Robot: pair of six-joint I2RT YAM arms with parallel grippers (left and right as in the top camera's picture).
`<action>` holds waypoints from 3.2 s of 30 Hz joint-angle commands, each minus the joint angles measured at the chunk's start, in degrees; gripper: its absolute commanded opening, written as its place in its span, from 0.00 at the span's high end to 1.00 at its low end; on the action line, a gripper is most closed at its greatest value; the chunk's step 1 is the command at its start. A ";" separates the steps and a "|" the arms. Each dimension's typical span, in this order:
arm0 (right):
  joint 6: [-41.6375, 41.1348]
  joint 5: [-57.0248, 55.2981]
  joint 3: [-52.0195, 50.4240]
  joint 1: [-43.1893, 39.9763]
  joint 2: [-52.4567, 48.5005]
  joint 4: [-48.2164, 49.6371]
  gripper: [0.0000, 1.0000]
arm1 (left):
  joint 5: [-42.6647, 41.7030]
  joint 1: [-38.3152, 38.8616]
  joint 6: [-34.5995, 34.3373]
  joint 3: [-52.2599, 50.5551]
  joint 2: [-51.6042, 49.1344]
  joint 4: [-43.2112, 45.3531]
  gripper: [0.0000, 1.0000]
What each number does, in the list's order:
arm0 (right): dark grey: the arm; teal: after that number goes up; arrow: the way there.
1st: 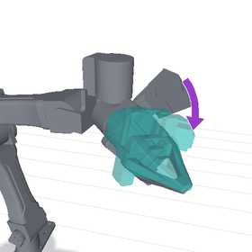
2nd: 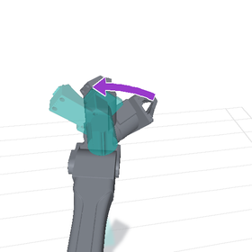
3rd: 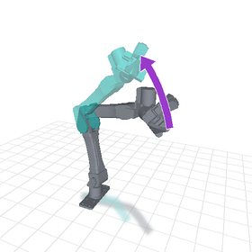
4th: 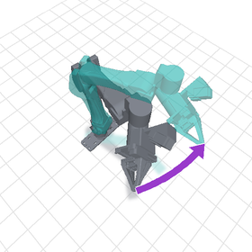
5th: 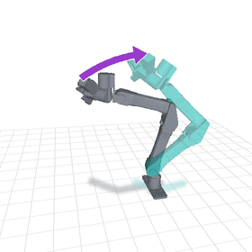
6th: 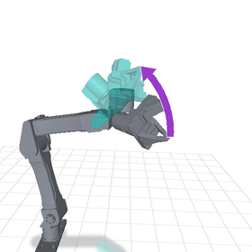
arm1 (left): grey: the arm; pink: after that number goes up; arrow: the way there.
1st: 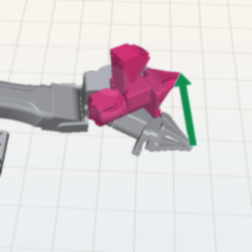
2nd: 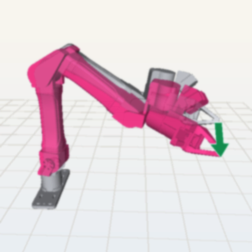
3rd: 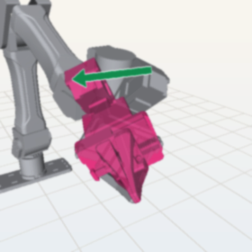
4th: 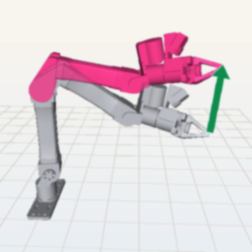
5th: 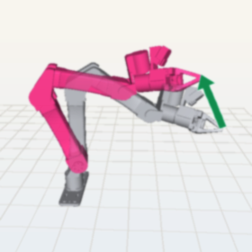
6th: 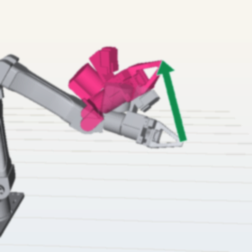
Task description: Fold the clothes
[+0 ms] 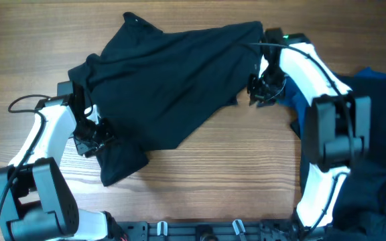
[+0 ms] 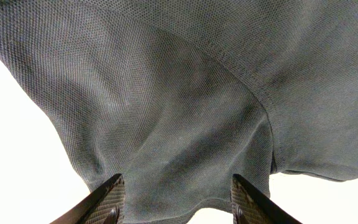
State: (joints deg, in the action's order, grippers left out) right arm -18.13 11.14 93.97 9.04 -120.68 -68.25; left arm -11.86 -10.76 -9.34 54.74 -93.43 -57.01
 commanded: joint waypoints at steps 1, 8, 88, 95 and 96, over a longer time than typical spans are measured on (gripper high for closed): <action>-0.13 5.16 0.59 0.15 1.75 2.49 0.78 | -0.07 0.26 -0.11 -0.15 -0.09 -0.22 0.45; -3.32 6.54 0.22 0.04 1.75 2.64 0.96 | -0.09 0.26 -0.13 -0.15 -0.09 -0.87 0.45; 19.34 39.98 0.22 0.09 1.75 -16.63 0.96 | -0.09 0.26 -0.13 -0.15 -0.09 -0.85 0.42; 17.94 39.78 0.22 0.09 1.77 -16.04 0.96 | -0.09 0.26 -0.13 -0.15 -0.09 -0.87 0.42; 17.94 39.78 0.22 0.09 1.75 -16.02 0.96 | -0.09 0.26 -0.13 -0.15 -0.09 -0.87 0.42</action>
State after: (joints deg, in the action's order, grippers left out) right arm 0.08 49.52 94.21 9.06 -119.04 -84.60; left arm -11.86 -10.76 -9.34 54.74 -93.43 -57.80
